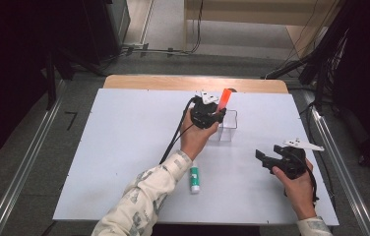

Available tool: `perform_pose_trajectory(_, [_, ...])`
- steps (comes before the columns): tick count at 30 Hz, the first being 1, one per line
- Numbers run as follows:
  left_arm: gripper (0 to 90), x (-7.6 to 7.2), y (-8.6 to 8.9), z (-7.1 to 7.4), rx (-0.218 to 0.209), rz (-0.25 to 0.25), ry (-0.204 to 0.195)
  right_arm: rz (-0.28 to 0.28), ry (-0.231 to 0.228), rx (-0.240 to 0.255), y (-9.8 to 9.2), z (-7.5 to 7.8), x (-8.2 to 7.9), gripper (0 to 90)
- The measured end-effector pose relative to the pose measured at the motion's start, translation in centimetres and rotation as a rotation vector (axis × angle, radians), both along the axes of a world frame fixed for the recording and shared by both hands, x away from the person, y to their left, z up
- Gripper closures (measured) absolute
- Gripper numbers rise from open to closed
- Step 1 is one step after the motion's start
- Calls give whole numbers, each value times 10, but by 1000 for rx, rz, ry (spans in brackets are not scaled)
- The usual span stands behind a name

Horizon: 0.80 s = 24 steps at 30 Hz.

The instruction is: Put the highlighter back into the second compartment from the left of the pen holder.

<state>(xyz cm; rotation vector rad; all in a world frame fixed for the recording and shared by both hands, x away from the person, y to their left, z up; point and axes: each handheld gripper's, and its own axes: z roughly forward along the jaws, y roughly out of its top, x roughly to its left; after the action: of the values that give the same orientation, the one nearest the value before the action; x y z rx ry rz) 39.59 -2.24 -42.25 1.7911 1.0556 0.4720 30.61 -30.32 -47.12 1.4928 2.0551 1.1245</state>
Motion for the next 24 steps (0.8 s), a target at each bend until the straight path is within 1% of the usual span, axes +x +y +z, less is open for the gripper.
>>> perform_pose_trajectory(4, [662,-1,2,-4,-3,4,8,0,3,-3,0,0,0,184])
perform_pose_trajectory(6, [663,-2,1,-4,13,-2,8,0,4,-3,1,-1,0,183])
perform_pose_trajectory(11, [662,-5,0,-7,28,-6,5,0,4,-2,1,-1,0,183])
perform_pose_trajectory(14, [660,-8,2,-10,32,-6,11,1,4,-2,1,-1,1,183])
perform_pose_trajectory(17, [657,-10,4,-12,27,-6,11,2,7,-3,1,-2,1,183])
perform_pose_trajectory(21, [652,-13,4,-11,35,-14,10,4,10,-4,3,-2,1,183])
perform_pose_trajectory(24, [625,-16,4,-11,29,-17,12,4,10,-6,3,-2,1,183])
